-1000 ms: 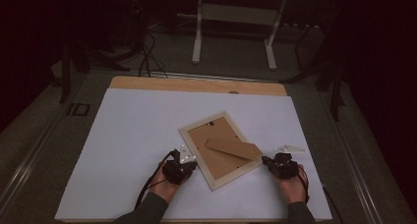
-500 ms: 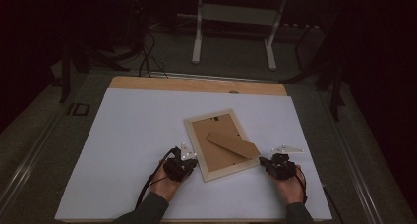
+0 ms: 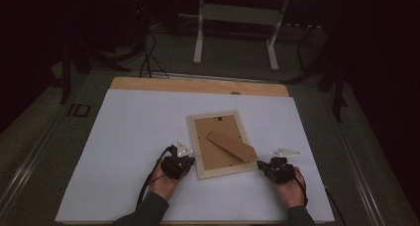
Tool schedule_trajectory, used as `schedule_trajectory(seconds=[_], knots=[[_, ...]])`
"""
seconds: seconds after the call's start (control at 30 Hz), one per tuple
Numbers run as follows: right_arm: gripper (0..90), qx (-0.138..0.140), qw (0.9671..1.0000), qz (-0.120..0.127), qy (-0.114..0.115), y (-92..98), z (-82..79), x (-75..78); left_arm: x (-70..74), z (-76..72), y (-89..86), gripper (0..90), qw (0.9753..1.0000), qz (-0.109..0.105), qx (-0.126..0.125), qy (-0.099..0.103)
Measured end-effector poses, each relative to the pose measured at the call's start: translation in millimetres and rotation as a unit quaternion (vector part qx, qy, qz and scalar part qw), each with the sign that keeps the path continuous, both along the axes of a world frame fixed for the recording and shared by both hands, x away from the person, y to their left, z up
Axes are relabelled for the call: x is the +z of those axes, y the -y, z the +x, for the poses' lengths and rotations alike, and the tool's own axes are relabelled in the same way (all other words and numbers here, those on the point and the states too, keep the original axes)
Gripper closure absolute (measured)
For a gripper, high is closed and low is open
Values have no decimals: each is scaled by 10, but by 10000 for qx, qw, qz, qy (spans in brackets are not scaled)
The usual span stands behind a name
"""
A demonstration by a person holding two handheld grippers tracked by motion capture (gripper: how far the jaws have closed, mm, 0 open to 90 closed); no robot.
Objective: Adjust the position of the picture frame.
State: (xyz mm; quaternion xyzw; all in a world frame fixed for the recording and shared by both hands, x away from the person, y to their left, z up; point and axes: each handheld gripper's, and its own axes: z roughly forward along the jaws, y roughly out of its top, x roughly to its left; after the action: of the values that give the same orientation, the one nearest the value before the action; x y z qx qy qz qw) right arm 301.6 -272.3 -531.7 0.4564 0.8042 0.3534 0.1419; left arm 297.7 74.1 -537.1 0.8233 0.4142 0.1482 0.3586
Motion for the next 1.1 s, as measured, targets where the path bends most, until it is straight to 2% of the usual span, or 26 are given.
schedule_trajectory(seconds=[0.13,0.27,0.43,0.67,0.77,1.0,1.1], knots=[[900,79,10000,22,12,-20,-4,-1,-8,21,-31,900,10000,-31,-10,37],[900,196,9998,78,-29,-34,-14,-3,9,18,-51,899,9999,61,74,50],[900,337,9994,68,35,-77,-31,8,74,-28,-82,892,9999,-41,54,114],[900,375,9993,83,29,-76,-33,13,158,-159,-61,883,9996,-156,-111,215],[900,425,9991,78,35,-89,-39,12,190,-218,-45,873,9991,-194,-265,260],[900,526,9986,33,58,-142,-59,18,210,-360,40,870,9976,-123,-595,328],[900,546,9985,30,72,-159,-67,23,176,-410,83,871,9970,-62,-733,244]])
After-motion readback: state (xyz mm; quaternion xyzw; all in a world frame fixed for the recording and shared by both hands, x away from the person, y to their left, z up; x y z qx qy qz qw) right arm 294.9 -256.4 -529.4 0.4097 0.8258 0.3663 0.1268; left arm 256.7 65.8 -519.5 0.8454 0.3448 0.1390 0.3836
